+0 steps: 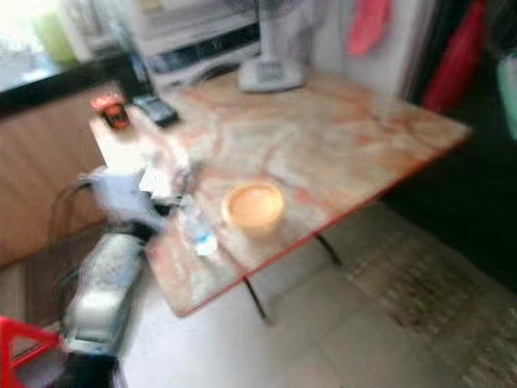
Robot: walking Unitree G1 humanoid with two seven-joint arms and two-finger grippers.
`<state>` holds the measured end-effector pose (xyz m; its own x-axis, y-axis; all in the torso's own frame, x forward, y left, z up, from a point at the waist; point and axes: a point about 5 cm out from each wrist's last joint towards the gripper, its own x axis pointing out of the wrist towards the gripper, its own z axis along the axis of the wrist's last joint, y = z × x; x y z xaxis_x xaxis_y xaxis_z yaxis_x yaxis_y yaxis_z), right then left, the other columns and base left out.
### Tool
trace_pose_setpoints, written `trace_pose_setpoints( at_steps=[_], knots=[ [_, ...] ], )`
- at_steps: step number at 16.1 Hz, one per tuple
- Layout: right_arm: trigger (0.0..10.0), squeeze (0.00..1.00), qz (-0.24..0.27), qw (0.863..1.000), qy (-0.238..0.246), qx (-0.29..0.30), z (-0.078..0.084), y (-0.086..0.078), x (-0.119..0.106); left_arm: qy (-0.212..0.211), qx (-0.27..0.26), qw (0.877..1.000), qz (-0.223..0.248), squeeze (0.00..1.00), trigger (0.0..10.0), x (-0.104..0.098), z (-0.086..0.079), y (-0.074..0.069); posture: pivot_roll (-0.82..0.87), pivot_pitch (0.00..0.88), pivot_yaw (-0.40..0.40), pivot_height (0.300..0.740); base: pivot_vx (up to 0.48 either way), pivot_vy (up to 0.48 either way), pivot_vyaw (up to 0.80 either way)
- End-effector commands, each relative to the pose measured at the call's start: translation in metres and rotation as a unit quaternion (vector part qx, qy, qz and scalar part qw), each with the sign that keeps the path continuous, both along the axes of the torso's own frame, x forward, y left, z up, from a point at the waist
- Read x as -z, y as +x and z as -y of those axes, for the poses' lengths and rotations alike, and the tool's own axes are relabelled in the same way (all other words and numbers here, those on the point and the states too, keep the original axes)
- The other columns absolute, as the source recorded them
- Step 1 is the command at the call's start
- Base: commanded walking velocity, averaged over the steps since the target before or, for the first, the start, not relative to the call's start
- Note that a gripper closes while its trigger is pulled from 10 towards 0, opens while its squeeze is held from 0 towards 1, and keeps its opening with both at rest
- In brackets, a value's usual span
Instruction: Restocking fridge
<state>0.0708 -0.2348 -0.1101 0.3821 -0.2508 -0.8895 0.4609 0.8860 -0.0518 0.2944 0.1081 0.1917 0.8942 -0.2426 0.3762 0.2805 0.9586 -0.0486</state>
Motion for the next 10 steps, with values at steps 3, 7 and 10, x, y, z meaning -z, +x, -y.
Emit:
trace_pose_setpoints(
  at_steps=[3, 7, 10],
  knots=[
    [10.0, 0.0, 0.017, 1.0, 0.016, -0.007, -0.012, 0.0121, 0.0002, 0.008, -0.028, 1.0, -0.004, 0.0, 10.0, 0.0001, -0.0161, -0.0005, -0.05, 0.0, 0.08, 0.74, 0.28, 0.0, 0.0],
    [10.0, 0.0, 0.017, 1.0, 0.018, -0.012, -0.0133, 0.0129, 0.0004, 0.017, -0.057, 0.998, -0.005, 0.0, 10.0, -0.0002, -0.0188, -0.0012, -0.04, 0.0, 0.08, 0.74, 0.0, 0.0, 0.0],
    [10.0, 0.0, 0.011, 1.0, 0.021, -0.016, -0.0149, 0.0125, 0.001, 0.052, -0.067, 0.996, 0.008, 0.0, 10.0, -0.0097, -0.0176, 0.0009, -0.04, 0.0, 0.081, 0.74, 0.0, 0.0, 0.0]
  ],
)
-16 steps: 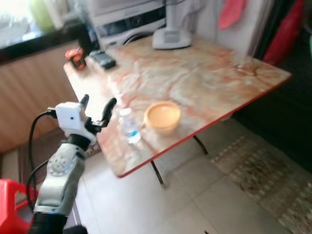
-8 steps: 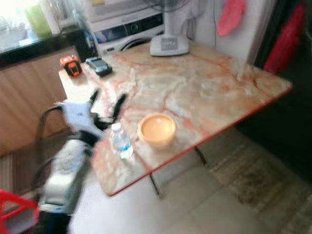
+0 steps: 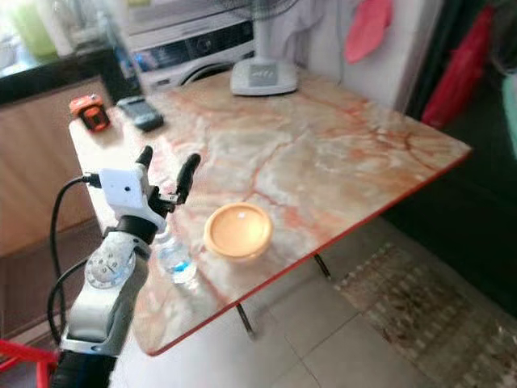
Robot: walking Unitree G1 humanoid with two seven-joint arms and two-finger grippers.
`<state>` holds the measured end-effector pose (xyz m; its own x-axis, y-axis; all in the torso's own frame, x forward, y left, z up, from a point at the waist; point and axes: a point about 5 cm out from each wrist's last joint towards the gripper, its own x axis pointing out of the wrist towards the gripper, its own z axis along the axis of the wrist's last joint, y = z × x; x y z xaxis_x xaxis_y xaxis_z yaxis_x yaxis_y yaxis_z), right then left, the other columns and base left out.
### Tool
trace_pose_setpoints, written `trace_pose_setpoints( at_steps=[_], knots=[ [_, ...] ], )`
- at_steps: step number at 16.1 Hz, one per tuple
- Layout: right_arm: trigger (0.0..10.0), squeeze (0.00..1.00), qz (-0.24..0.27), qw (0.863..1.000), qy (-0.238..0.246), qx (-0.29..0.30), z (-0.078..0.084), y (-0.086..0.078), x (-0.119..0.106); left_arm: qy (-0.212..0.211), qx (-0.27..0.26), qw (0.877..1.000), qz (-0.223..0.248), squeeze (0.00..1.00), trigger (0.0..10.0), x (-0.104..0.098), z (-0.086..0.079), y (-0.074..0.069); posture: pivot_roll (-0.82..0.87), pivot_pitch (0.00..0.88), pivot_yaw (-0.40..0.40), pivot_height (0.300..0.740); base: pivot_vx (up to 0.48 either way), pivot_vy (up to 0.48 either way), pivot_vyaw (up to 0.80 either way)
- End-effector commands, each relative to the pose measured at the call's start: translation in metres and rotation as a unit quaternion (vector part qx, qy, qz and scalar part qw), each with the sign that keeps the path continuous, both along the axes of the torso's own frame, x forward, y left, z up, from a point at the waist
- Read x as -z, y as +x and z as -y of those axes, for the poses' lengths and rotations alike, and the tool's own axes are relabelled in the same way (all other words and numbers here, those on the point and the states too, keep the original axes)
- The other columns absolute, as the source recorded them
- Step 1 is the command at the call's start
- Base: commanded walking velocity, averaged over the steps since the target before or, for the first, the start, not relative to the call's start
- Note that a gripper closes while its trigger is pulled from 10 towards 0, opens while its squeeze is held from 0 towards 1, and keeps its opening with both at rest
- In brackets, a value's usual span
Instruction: Restocking fridge
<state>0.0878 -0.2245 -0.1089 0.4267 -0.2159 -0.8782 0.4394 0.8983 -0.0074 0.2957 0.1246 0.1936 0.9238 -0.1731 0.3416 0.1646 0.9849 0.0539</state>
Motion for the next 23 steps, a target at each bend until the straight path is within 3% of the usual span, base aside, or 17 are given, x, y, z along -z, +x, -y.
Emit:
trace_pose_setpoints(
  at_steps=[1, 5, 9, 11, 13, 14, 15, 16, 17, 18, 19, 20, 21, 23],
  knots=[
    [10.0, 0.0, -0.012, 1.0, 0.009, -0.004, -0.005, -0.005, 0.002, 0.019, 0.008, 1.0, 0.024, 0.0, 10.0, -0.02, 0.004, 0.002, -0.03, 0.0, 0.081, 0.74, 0.0, 0.0, 0.0],
    [10.0, 0.0, -0.012, 1.0, 0.011, -0.006, -0.006, -0.004, 0.002, 0.03, 0.035, 0.998, -0.045, 0.0, 10.0, -0.034, 0.013, 0.016, -0.03, 0.0, 0.08, 0.74, 0.0, 0.0, 0.0],
    [10.0, 0.0, -0.015, 1.0, 0.011, -0.017, -0.005, -0.003, 0.002, 0.056, 0.103, 0.985, -0.129, 0.0, 10.0, -0.044, 0.029, 0.023, -0.02, 0.0, 0.066, 0.74, 0.0, 0.0, 0.0],
    [10.0, 0.0, -0.014, 1.0, 0.012, -0.016, -0.005, -0.001, 0.002, 0.136, 0.135, 0.963, -0.189, 0.0, 10.0, -0.052, 0.036, 0.026, -0.03, 0.0, 0.067, 0.74, 0.0, 0.0, 0.0],
    [10.0, 0.0, -0.012, 1.0, 0.013, -0.013, -0.006, -0.001, 0.002, 0.153, 0.156, 0.949, -0.226, 0.0, 10.0, -0.053, 0.039, 0.022, -0.03, 0.0, 0.066, 0.74, 0.0, 0.0, 0.0],
    [10.0, 0.0, -0.012, 1.0, 0.013, -0.012, -0.006, 0.0, 0.002, 0.176, 0.187, 0.933, -0.254, 0.0, 10.0, -0.054, 0.041, 0.014, -0.03, 0.0, 0.063, 0.74, 0.0, 0.0, 0.0],
    [10.0, 0.0, -0.013, 1.0, 0.014, -0.014, -0.006, 0.0, 0.002, 0.193, 0.197, 0.922, -0.273, 0.0, 10.0, -0.056, 0.038, 0.01, -0.02, 0.0, 0.061, 0.74, 0.0, 0.0, 0.0],
    [10.0, 0.0, -0.014, 1.0, 0.015, -0.016, -0.007, 0.0, 0.002, 0.212, 0.18, 0.916, -0.288, 0.0, 10.0, -0.062, 0.025, 0.011, -0.01, 0.0, 0.066, 0.74, 0.0, 0.0, 0.0],
    [10.0, 0.0, -0.014, 1.0, 0.015, -0.017, -0.007, 0.001, 0.002, 0.199, 0.153, 0.916, -0.313, 0.0, 10.0, -0.062, 0.01, 0.014, -0.01, 0.0, 0.069, 0.74, 0.0, 0.0, 0.0],
    [10.0, 0.0, -0.014, 1.0, 0.016, -0.017, -0.008, 0.001, 0.002, 0.191, 0.15, 0.914, -0.325, 0.0, 10.0, -0.062, 0.006, 0.014, -0.01, 0.0, 0.07, 0.74, 0.0, 0.0, 0.0],
    [10.0, 0.0, -0.013, 1.0, 0.017, -0.017, -0.008, 0.001, 0.002, 0.178, 0.138, 0.908, -0.353, 0.0, 10.0, -0.058, -0.002, 0.012, -0.01, 0.0, 0.071, 0.74, 0.0, 0.0, 0.0],
    [10.0, 0.0, -0.013, 1.0, 0.02, -0.018, -0.009, 0.001, 0.002, 0.171, 0.119, 0.893, -0.398, 0.0, 10.0, -0.049, -0.019, 0.005, 0.0, 0.0, 0.071, 0.74, 0.0, 0.0, 0.0],
    [10.0, 0.0, -0.013, 0.999, 0.021, -0.021, -0.01, 0.001, 0.002, 0.139, 0.125, 0.889, -0.419, 0.0, 10.0, -0.047, -0.026, 0.001, 0.01, 0.0, 0.066, 0.74, 0.0, 0.0, 0.0],
    [10.0, 0.0, -0.019, 0.999, 0.021, -0.03, -0.009, 0.001, 0.003, 0.124, 0.142, 0.88, -0.436, 0.0, 10.0, -0.04, -0.031, -0.006, 0.02, 0.0, 0.064, 0.74, 0.0, 0.0, 0.0]
  ],
)
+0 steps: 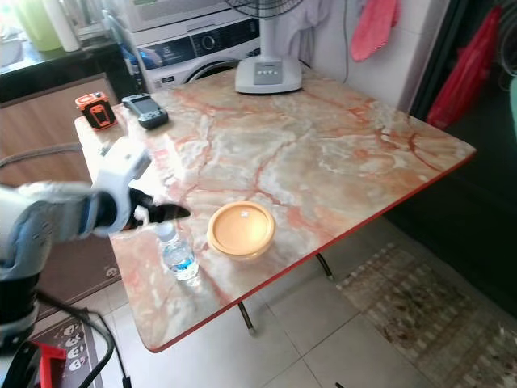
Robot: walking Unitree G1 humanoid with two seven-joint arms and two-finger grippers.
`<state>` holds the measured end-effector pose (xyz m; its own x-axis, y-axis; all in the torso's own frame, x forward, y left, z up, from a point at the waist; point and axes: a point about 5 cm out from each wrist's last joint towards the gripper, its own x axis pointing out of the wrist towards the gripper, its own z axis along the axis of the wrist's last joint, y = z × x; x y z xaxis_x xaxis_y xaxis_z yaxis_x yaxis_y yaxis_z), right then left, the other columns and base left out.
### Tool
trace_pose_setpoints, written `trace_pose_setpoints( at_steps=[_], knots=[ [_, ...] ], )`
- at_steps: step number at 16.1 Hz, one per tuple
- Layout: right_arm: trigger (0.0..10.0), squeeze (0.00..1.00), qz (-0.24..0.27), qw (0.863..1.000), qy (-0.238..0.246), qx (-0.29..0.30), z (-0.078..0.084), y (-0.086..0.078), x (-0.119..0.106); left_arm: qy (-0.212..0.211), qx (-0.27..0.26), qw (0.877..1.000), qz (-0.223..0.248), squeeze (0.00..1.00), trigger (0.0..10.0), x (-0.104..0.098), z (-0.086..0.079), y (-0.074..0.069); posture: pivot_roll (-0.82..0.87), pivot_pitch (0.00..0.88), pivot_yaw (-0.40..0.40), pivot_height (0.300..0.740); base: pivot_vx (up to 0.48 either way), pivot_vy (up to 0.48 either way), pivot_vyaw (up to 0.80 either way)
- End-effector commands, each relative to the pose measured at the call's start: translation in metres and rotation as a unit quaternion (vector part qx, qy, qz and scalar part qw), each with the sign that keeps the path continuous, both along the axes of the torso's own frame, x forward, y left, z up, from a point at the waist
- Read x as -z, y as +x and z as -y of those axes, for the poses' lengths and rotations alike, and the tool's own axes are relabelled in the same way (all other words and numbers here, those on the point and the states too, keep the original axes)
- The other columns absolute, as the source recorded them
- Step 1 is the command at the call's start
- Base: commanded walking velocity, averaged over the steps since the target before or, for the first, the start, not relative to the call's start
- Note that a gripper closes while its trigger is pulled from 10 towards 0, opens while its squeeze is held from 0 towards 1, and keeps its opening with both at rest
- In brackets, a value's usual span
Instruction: Restocking fridge
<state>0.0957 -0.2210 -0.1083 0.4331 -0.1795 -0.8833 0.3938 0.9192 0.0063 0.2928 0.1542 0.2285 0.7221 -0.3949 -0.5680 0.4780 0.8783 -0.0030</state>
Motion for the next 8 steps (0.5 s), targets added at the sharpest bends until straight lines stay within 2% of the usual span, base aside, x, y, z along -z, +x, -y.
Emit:
trace_pose_setpoints(
  at_steps=[1, 2, 5, 8],
  knots=[
    [10.0, 0.0, -0.016, 1.0, 0.012, -0.005, -0.006, -0.008, 0.003, 0.001, -0.008, 1.0, 0.001, 0.0, 10.0, -0.003, -0.007, -0.004, 0.03, 0.0, 0.054, 0.74, 0.0, 0.0, 0.0],
    [10.0, 0.0, -0.016, 1.0, 0.012, -0.005, -0.006, -0.008, 0.003, 0.004, -0.011, 1.0, 0.001, 0.0, 10.0, -0.003, -0.009, -0.004, 0.03, 0.0, 0.054, 0.74, 0.0, 0.0, 0.0],
    [10.0, 0.0, -0.017, 1.0, 0.011, -0.008, -0.005, -0.008, 0.003, 0.003, 0.035, 0.999, -0.02, 0.0, 10.0, 0.002, 0.003, -0.013, 0.02, 0.0, 0.053, 0.74, 0.0, 0.0, 0.0],
    [10.0, 0.0, -0.017, 1.0, 0.011, -0.009, -0.005, -0.008, 0.003, -0.001, 0.048, 0.998, -0.028, 0.0, 10.0, 0.004, 0.007, -0.016, 0.01, 0.0, 0.058, 0.74, 0.0, 0.0, 0.0]
  ],
)
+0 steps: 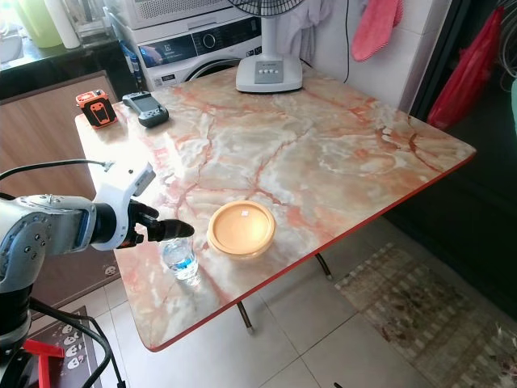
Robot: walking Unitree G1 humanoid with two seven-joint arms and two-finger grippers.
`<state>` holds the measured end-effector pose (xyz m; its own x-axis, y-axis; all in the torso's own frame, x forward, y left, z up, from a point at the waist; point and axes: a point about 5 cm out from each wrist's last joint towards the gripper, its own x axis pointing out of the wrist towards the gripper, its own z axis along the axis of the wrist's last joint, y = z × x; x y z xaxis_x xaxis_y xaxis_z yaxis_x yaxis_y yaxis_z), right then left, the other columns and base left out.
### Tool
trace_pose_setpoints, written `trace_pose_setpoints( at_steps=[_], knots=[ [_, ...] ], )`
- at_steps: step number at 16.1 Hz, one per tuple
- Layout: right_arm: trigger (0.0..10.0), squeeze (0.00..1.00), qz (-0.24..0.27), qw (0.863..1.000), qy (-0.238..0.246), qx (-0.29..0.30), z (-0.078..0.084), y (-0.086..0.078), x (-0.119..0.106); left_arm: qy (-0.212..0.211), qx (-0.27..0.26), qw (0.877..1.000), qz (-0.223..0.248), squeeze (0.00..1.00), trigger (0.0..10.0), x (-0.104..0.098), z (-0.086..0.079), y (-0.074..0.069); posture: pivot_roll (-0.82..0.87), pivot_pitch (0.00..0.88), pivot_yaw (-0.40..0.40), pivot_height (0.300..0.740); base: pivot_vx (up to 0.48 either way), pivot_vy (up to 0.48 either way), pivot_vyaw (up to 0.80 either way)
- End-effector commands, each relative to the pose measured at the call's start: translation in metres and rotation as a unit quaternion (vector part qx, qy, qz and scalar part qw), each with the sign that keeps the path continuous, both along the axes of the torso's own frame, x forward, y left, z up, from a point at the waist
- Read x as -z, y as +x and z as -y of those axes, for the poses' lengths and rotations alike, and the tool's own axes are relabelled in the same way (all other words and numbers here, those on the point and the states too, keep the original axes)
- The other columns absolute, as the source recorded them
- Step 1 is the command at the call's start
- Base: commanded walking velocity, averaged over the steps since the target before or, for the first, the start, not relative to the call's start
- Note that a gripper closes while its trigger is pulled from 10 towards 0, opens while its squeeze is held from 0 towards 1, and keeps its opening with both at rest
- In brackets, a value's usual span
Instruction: Restocking fridge
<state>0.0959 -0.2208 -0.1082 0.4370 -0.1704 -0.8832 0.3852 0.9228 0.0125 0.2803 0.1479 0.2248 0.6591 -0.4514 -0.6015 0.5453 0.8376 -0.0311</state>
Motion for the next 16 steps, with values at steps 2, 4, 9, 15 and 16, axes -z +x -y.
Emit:
trace_pose_setpoints(
  at_steps=[2, 4, 9, 15, 16],
  knots=[
    [10.0, 0.0, -0.019, 1.0, 0.008, -0.003, -0.005, -0.009, 0.003, 0.01, 0.01, 1.0, -0.008, 0.0, 10.0, 0.001, 0.001, -0.004, 0.0, 0.0, 0.065, 0.74, 0.0, 0.0, 0.0],
    [10.0, 0.0, -0.02, 1.0, 0.009, -0.002, -0.005, -0.01, 0.004, 0.021, 0.012, 1.0, -0.01, 0.0, 10.0, 0.003, -0.001, -0.006, 0.0, 0.0, 0.07, 0.74, 0.0, 0.0, 0.0],
    [10.0, 0.0, -0.02, 1.0, 0.009, -0.006, -0.005, -0.01, 0.004, 0.03, 0.021, 0.999, -0.019, 0.0, 4.7, 0.011, 0.002, -0.007, 0.0, 0.0, 0.071, 0.74, 0.0, 0.0, 0.0],
    [10.0, 0.0, -0.02, 1.0, 0.009, -0.006, -0.005, -0.01, 0.004, 0.038, 0.028, 0.999, -0.003, 0.0, 4.9, 0.01, 0.005, -0.006, -0.01, 0.0, 0.069, 0.74, 0.0, 0.0, 0.0],
    [10.0, 0.0, -0.019, 1.0, 0.009, -0.006, -0.005, -0.01, 0.004, 0.039, 0.028, 0.999, 0.0, 0.0, 4.7, 0.009, 0.005, -0.005, -0.01, 0.0, 0.069, 0.74, 0.0, 0.0, 0.0]
  ],
)
